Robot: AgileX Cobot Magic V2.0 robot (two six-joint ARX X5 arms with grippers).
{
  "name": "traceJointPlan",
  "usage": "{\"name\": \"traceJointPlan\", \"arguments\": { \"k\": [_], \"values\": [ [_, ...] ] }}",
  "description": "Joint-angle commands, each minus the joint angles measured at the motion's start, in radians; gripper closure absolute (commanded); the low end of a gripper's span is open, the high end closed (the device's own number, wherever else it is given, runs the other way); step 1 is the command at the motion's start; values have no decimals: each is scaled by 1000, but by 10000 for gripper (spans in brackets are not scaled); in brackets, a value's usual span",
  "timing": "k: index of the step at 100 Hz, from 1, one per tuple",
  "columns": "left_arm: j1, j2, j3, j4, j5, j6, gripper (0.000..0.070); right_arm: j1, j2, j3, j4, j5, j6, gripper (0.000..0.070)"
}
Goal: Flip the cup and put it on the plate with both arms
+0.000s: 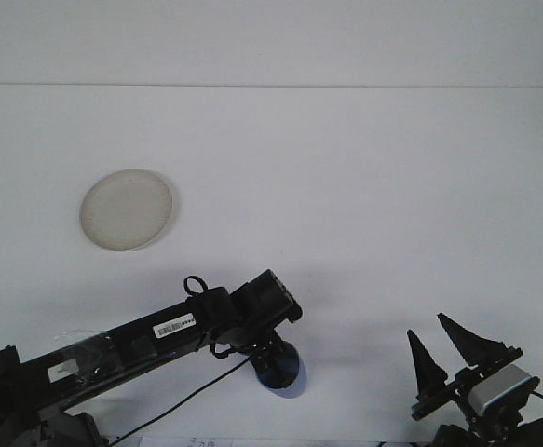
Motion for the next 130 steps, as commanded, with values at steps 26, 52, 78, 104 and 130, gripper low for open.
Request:
{"name": "traceJointPlan", "arguments": {
  "k": [26, 52, 78, 104, 130],
  "values": [
    [26, -55, 145, -156, -131, 47, 692, 11, 0, 7, 5, 0, -8, 310],
    [238, -193, 334, -381, -267, 129, 695, 11, 0, 7, 3, 0, -8, 310],
    [643, -178, 415, -395, -328, 184, 696, 11, 0, 7, 3, 0, -8, 310],
    [921, 21, 419, -264, -327, 189, 695, 11, 0, 7, 2, 0, -7, 310],
    [1009, 245, 505, -224, -311, 156, 694, 11, 0, 7, 0, 0, -6, 310]
  ]
}}
